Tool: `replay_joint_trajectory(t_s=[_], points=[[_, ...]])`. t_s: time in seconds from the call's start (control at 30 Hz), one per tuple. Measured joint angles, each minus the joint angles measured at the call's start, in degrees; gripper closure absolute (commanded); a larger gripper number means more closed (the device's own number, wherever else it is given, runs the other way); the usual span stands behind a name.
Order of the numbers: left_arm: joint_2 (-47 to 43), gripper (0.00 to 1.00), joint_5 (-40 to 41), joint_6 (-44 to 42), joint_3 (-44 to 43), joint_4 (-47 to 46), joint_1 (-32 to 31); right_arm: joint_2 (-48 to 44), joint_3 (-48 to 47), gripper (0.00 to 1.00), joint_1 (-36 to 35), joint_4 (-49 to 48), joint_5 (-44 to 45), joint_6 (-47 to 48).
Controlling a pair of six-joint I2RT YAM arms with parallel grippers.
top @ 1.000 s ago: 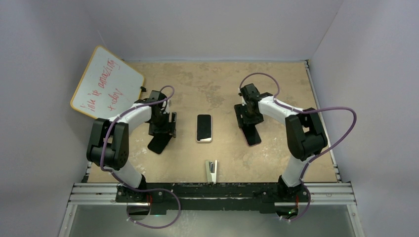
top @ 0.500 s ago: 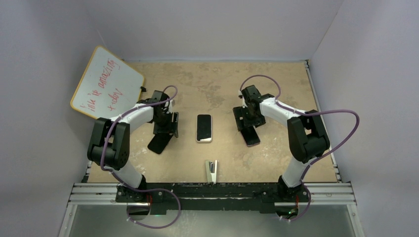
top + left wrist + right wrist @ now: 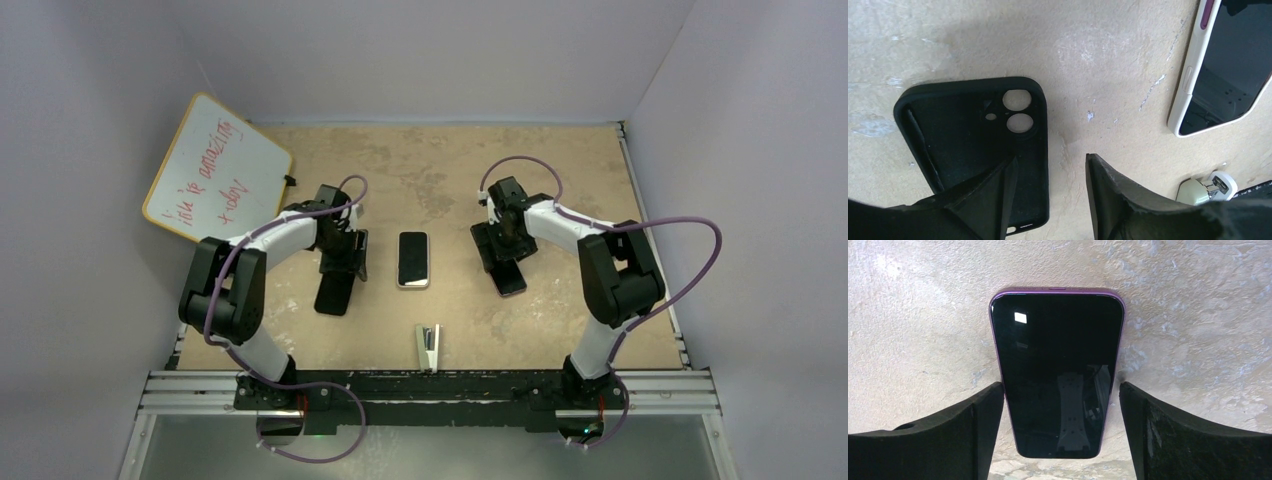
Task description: Put the phone into the phone case
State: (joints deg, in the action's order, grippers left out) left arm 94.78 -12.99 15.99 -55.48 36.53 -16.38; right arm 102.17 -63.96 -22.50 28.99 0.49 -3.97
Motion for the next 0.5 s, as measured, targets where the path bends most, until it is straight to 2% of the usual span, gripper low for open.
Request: replay_joint_trajectory(t_s=[0.13,0.23,0.33,0.43,0.5], points=[[0.55,0.79,0.57,1.20,0.00,-0.50,-1.40,-0.17,0.59,0.31,0.00,-0.66,0.63,0.76],[0.87,0.91,1.27,1.88,0.00,-1.38,-3.80,-1.09,1.70,0.43,0.07,-1.92,0.85,1.53],[0.72,0.96,2.69,2.54,0.17,-2.16,-6.80,-2.62,3.65,0.48,0.00,-3.96,0.50,2.25],[-0.35,0.97,2.86,3.13,1.49,-4.20,-8.96,-3.82,5.11,0.52,-0.07,-5.40,-0.37,3.63],[-1.68,0.86,2.03,3.58,3.10,-5.60,-10.08,-4.42,5.77,0.57,-0.31,-5.97,-1.25,4.68]])
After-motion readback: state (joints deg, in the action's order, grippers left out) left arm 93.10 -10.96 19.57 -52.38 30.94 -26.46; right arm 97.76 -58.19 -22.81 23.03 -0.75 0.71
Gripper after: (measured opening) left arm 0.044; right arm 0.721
